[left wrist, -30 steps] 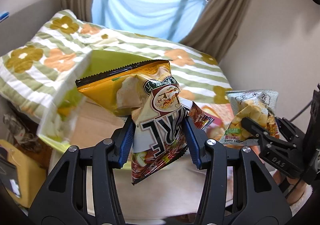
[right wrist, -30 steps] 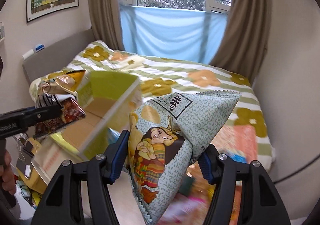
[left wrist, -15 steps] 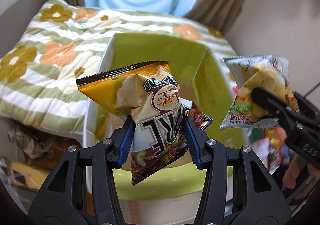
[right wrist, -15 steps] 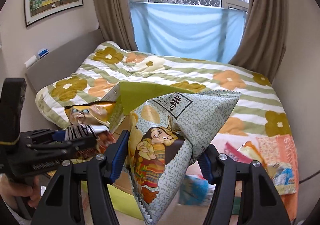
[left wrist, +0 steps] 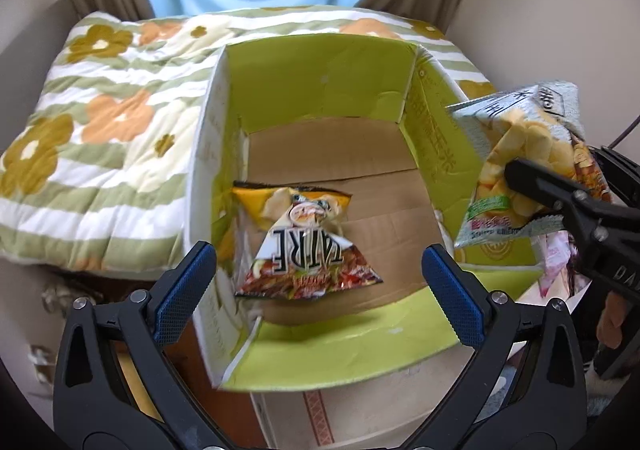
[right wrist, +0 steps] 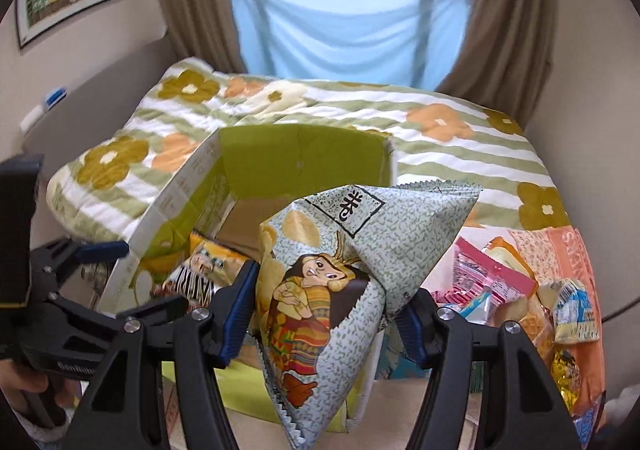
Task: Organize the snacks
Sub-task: 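Grasp the yellow chip bag with the left gripper while the right gripper grasps the triangular bag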
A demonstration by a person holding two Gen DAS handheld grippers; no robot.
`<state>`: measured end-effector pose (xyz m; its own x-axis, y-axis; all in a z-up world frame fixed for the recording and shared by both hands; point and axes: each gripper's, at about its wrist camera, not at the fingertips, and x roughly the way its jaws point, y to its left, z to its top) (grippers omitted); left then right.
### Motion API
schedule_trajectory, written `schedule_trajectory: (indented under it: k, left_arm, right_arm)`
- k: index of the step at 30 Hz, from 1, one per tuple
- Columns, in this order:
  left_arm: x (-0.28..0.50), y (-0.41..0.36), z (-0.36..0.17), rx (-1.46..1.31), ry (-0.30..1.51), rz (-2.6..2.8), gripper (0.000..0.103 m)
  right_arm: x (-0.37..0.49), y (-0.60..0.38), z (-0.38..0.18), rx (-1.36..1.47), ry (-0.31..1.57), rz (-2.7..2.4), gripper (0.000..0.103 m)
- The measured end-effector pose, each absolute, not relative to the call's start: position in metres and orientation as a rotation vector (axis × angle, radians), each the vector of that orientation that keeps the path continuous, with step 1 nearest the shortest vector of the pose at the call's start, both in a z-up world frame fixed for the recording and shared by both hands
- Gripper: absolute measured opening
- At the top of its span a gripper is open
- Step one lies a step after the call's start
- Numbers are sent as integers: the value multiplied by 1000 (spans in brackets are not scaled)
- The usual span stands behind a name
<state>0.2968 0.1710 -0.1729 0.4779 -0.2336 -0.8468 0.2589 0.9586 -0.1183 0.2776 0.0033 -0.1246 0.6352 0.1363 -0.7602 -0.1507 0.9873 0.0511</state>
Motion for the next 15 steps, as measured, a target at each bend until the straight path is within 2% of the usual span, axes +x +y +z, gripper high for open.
schedule_trajectory:
  k: [7, 13, 14, 15]
  left_arm:
    - [285, 183, -166, -2, 1028, -238, 102]
    - [273, 195, -165, -13, 1014, -161, 102]
    - [270, 198, -164, -8, 1002, -129, 102]
    - [269, 199, -165, -10, 999, -120, 102]
  right_arm:
    - [285, 20, -143, -109, 899, 272, 59]
    - [295, 24, -160, -60, 956, 334, 60]
    - [296, 26, -163, -58, 959, 333, 64]
    - [296, 25, -164, -50, 962, 327, 80]
